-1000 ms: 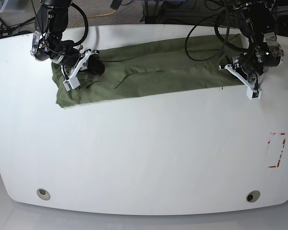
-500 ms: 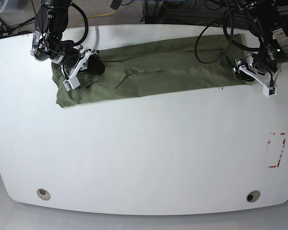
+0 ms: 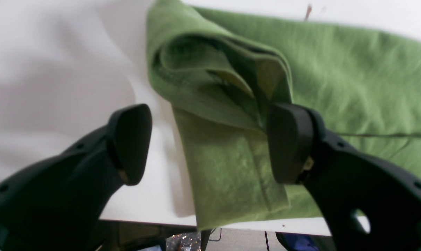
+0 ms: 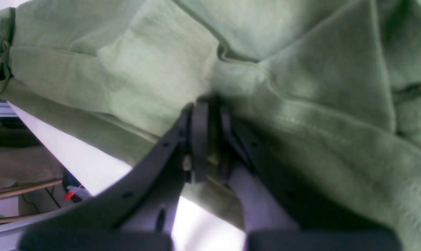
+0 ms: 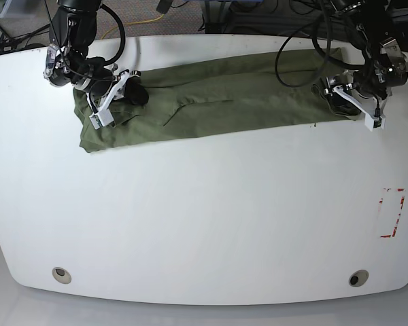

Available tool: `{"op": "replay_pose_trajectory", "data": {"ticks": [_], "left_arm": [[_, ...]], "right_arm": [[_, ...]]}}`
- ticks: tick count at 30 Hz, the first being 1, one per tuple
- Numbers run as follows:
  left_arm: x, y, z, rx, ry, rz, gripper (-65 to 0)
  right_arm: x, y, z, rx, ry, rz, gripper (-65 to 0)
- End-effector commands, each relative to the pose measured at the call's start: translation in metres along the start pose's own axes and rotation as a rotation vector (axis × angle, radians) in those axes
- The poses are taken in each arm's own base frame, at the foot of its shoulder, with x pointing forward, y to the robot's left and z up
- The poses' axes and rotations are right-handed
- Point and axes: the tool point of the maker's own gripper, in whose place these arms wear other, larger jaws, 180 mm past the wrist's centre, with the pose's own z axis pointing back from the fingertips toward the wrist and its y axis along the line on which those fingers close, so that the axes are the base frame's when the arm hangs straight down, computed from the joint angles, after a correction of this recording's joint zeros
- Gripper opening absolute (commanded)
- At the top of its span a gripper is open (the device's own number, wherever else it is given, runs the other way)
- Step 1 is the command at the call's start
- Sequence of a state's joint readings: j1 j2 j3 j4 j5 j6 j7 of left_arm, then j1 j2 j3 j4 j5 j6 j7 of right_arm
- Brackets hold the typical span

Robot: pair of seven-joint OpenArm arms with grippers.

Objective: Fold the T-shirt properly

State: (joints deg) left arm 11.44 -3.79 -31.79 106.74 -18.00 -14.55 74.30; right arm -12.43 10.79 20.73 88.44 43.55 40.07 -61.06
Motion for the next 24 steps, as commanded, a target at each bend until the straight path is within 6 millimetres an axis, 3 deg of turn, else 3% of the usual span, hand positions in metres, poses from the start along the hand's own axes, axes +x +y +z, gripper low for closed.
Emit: {"op": "replay_pose_trajectory", "data": {"ticks": [1,13,21,24], "left_arm": [[0.005,-0.008,-0.001,-0.024,-0.024,0.008,-16.9],[0.008,-0.034,-0.008,-0.084,-0.030,0.046,-17.1],[-0.013,-0.039,-0.029,-0.100,0.066,0.124,-17.2],[-0.011,-0.043,-0.030,-0.108,0.067,0.130,-17.4]], "right_arm": [[0.004,-0.003,0.003,-0.015,0.000,0.017,-61.5],[0.004,-0.003,0.003,-0.013,0.002,0.017,-61.5],[0.004,-0.003,0.003,-0.013,0.002,0.017,-61.5],[0.005,-0.003,0.003,-0.013,-0.001,0.018,-61.5]]}}
